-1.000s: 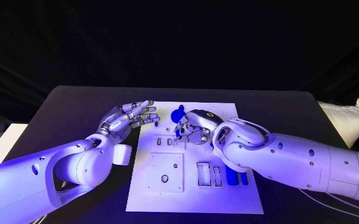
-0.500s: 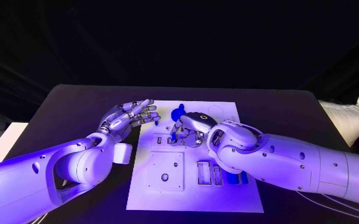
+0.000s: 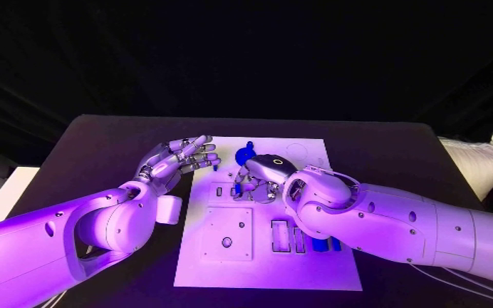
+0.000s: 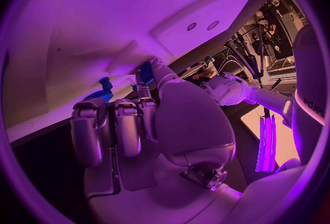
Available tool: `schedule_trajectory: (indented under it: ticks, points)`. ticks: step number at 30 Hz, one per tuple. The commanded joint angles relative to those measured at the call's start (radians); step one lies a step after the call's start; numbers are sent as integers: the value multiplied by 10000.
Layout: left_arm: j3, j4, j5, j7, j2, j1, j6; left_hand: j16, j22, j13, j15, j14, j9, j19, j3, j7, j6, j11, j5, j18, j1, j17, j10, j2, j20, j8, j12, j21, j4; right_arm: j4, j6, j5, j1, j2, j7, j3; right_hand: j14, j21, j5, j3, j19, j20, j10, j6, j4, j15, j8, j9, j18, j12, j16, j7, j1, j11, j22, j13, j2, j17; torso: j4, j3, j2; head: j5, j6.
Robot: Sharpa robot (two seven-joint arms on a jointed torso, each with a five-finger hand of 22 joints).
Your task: Assemble the parts on the task board
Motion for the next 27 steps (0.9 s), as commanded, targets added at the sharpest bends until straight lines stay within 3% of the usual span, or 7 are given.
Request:
schedule_trajectory:
  ticks: [1, 13, 17, 27]
  points:
    - [5, 31, 16, 25, 12, 2, 181, -44, -14, -7, 46, 55, 2, 71, 17, 29, 33, 29, -42, 131, 53, 17, 29, -12, 25, -55, -31, -65, -52, -30, 250, -513, -52, -29, -267, -29, 1062, 48, 0, -77, 1033, 25, 591, -56, -3, 68, -47, -21, -135, -68, 62, -22, -41, 101, 2606, 2042, -61, 2633, -2, 1, 2, 14, -11]
    - [5, 24, 16, 33, 16, 1, 207, -44, -14, -7, 46, 55, 2, 71, 17, 29, 33, 29, -42, 131, 53, 17, 29, -12, 25, -55, -31, -65, -52, 46, 257, -652, -65, -95, -339, -29, 1062, 44, 10, -79, 1029, 48, 566, -112, -22, 93, -93, -37, -133, -126, 62, 11, -29, 128, 2598, 2015, -96, 2633, -2, -1, -1, 23, -30]
    - [5, 27, 16, 31, 17, 1, 212, -44, -14, -7, 46, 55, 2, 71, 17, 29, 33, 29, -42, 131, 53, 17, 29, -12, 25, -55, -31, -65, -52, 63, 336, -666, -66, -92, -392, -29, 1062, 29, -18, -132, 1014, 94, 481, -262, 35, 149, -201, -82, -126, -329, 62, 92, -131, 199, 2570, 1921, -161, 2633, -6, -1, 4, 24, -38]
    - [5, 20, 16, 24, 16, 1, 217, -54, -19, -8, 49, 53, 0, 72, 23, 36, 29, 35, -41, 129, 48, 18, 25, -4, 25, -66, -43, -70, -57, 76, 440, -673, -66, -79, -496, -29, 1062, 1, -38, -392, 987, 229, 171, -727, 218, 291, -446, -225, -114, -1059, 62, 265, -401, 357, 2519, 1565, -510, 2633, -3, -7, -4, 38, -56]
